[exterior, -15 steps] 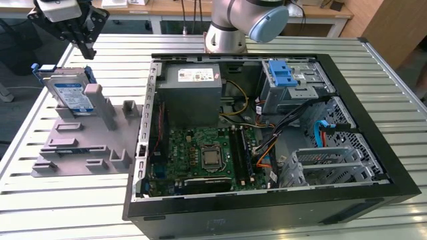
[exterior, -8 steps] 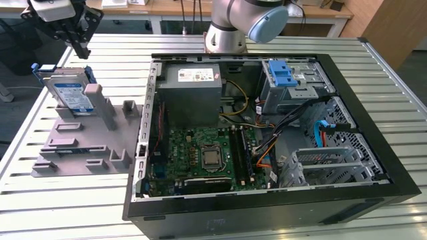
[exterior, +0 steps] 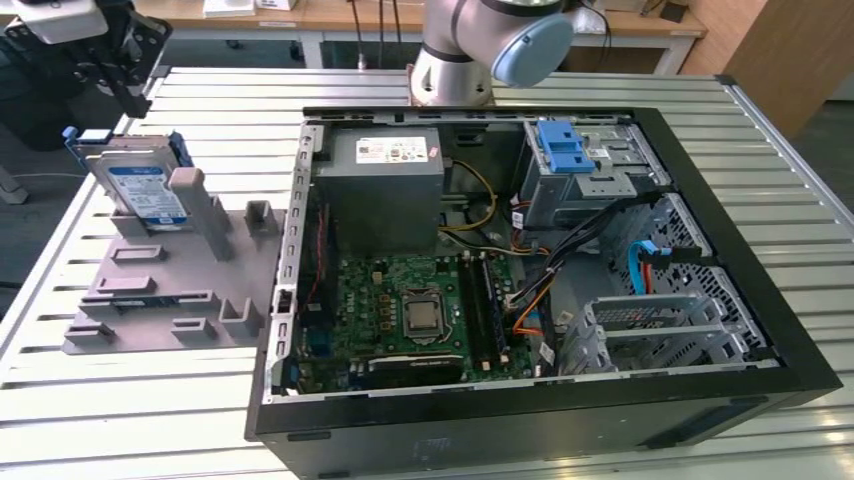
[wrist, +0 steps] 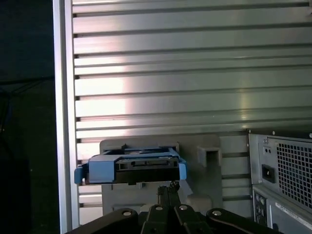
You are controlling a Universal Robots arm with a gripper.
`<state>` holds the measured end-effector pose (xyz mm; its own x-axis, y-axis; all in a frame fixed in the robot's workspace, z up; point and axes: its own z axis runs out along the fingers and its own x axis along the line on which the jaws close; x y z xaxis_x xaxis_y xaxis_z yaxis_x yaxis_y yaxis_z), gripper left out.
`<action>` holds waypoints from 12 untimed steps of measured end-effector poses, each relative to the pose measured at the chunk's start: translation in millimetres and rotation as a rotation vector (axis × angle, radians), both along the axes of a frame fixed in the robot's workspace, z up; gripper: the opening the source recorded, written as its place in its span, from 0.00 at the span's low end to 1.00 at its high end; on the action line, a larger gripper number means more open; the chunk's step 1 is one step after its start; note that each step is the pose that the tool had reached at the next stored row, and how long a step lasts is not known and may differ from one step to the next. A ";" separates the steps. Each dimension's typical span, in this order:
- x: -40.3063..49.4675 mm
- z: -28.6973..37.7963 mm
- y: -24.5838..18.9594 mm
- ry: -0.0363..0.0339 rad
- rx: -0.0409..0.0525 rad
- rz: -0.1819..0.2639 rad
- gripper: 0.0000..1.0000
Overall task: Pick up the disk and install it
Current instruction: 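Reach for the disk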
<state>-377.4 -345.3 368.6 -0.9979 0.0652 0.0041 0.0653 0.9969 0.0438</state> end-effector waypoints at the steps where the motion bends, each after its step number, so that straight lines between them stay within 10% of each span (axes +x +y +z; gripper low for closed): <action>1: -4.5 -0.7 0.8 0.0000 0.0000 0.000 0.11; 12: -34.1 -3.4 3.7 0.0059 0.0000 0.000 0.11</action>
<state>-411.4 -341.6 365.2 -0.9978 0.0651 0.0100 0.0655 0.9969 0.0434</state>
